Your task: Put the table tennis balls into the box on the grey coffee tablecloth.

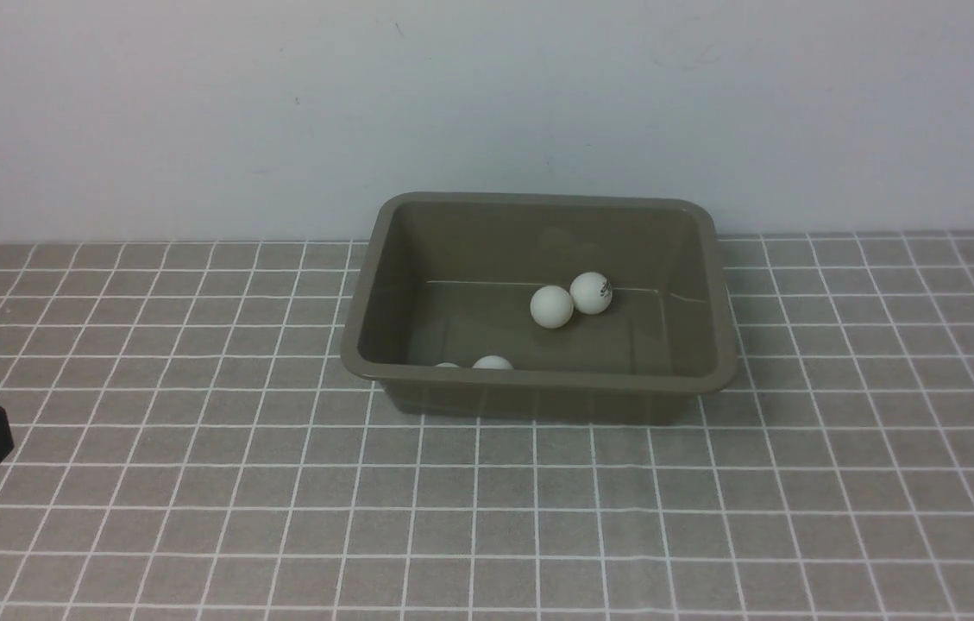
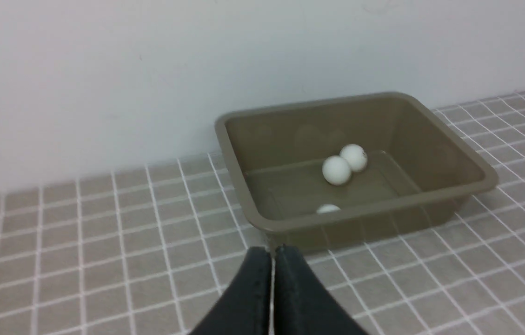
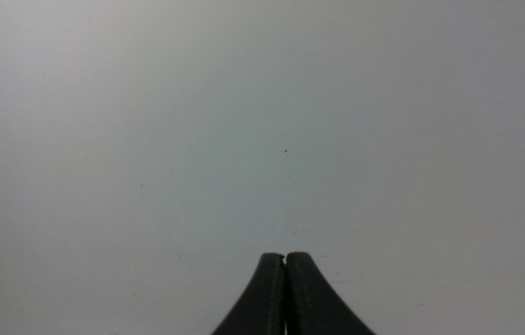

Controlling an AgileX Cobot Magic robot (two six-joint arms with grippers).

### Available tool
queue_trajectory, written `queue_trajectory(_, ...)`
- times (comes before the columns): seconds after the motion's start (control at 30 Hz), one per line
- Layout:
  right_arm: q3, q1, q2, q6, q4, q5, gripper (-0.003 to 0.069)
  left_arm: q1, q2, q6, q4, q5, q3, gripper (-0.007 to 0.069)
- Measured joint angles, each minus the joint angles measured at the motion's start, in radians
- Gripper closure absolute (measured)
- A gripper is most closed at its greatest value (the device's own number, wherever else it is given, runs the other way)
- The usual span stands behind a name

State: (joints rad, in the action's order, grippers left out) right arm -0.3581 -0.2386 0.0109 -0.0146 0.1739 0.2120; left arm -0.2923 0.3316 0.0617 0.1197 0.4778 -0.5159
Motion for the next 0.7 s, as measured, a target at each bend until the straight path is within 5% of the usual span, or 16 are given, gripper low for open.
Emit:
queue_trajectory(0.27, 0.0, 0.0, 0.0, 0.0, 0.0, 0.0, 0.0673, 0.266, -0.297, 0.06, -0.018, -0.146, 0.444, 0.0629)
queue_trajectory(0.7, 0.0, 0.0, 0.001, 0.0, 0.0, 0.003, 0.0673, 0.307, -0.342, 0.062, -0.018, -0.099, 0.542, 0.0629)
